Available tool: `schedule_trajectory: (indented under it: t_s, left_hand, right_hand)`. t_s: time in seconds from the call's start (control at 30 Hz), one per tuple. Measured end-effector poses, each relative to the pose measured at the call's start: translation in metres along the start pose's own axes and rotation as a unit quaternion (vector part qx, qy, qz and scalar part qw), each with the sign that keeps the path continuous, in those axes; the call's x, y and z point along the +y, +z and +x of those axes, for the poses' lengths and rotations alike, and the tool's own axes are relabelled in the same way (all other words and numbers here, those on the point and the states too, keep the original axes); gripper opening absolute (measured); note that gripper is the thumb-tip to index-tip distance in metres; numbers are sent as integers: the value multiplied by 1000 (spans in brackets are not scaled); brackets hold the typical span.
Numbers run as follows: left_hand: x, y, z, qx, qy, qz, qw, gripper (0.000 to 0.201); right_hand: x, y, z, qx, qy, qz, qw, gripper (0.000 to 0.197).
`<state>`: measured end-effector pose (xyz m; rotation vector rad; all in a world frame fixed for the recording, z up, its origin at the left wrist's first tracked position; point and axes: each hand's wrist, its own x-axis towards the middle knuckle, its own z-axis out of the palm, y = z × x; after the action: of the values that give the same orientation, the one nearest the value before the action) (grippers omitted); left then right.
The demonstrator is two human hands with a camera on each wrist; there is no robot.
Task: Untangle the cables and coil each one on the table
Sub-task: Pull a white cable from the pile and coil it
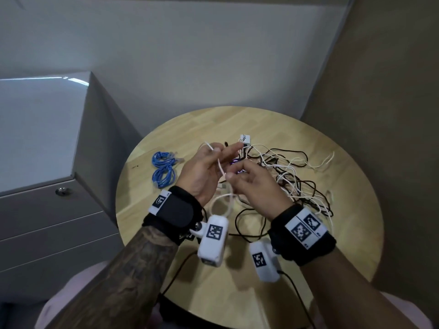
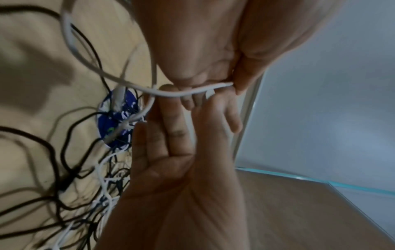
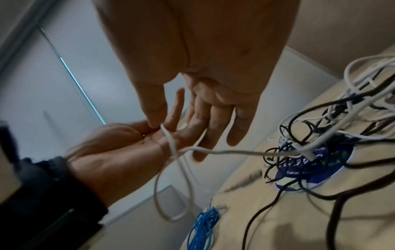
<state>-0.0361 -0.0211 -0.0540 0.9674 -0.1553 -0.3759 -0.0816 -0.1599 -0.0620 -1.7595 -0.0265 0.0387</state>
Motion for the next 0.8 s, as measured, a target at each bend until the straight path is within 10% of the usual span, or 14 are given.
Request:
schedule_trajectory:
  t_s: [0.17,0.27,0.47,0.63,0.8]
  left_hand:
    - [6,-3,-10,74,-24,262,962,26]
    - [7,-7,-11,102,11,342,934,27]
    - [-3,-19,-9,157,268,566,764,28]
    - [1,-18,-7,12,53,354,934,32]
    - [11,-30,-11,1,-32,324,946,42]
  right_hand:
    - [-17,-16,-1,14,42,99,994,13]
    - [-15,-27,-2,-17,28,-84,996,13]
    - [-23,-38,-6,-22,-32,-109,993,13]
    - [-32,-49,-5,123,-58,12,991,13]
    - [-18,-83,11,279,-54,40,958,19]
